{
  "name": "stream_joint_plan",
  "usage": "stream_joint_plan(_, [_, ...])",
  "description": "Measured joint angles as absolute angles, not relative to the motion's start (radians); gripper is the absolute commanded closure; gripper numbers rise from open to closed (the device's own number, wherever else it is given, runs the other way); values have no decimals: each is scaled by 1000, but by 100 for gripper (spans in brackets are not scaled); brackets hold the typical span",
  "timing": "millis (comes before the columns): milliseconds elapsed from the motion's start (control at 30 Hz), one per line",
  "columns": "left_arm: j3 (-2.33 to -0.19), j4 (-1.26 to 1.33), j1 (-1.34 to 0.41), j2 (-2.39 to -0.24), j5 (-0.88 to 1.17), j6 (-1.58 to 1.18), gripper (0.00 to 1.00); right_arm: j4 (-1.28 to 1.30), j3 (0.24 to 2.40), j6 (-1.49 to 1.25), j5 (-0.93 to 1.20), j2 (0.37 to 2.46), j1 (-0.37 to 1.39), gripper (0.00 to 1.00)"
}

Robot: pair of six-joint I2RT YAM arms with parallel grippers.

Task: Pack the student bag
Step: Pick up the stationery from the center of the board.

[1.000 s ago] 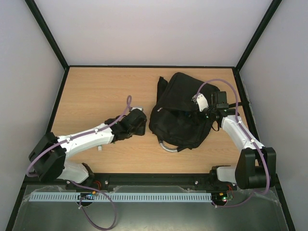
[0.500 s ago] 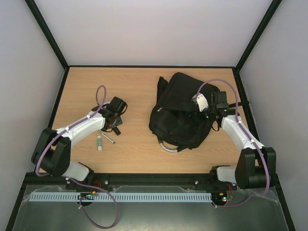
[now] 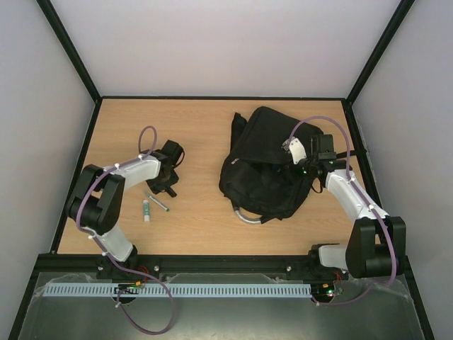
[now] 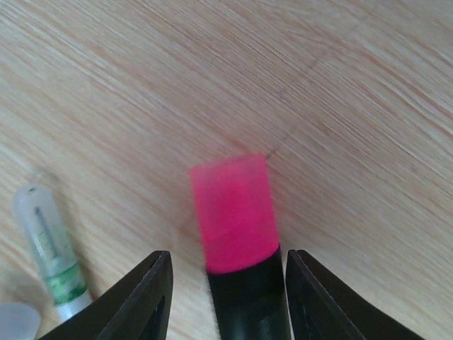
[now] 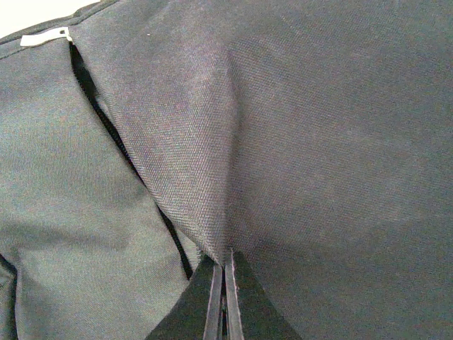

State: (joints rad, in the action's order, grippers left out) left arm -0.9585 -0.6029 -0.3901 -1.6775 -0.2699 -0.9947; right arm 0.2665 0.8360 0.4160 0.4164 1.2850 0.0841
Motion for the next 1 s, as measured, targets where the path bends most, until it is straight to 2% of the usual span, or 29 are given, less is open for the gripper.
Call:
stream_joint_plan(100, [-958, -574, -374, -1715, -249, -993, 58, 266, 836, 419, 418, 1287, 83, 99])
stream_joint_plan(267, [-967, -534, -370, -1735, -237, -979, 72, 268, 836, 419, 421, 1291, 83, 99])
stream_joint_plan(533, [-968, -502, -405, -1735, -234, -960, 78, 268, 836, 420, 422, 1291, 83, 99])
stream_joint_plan(1000, [-968, -461, -778, -1673, -188, -714, 80, 268, 836, 420, 422, 1293, 83, 99])
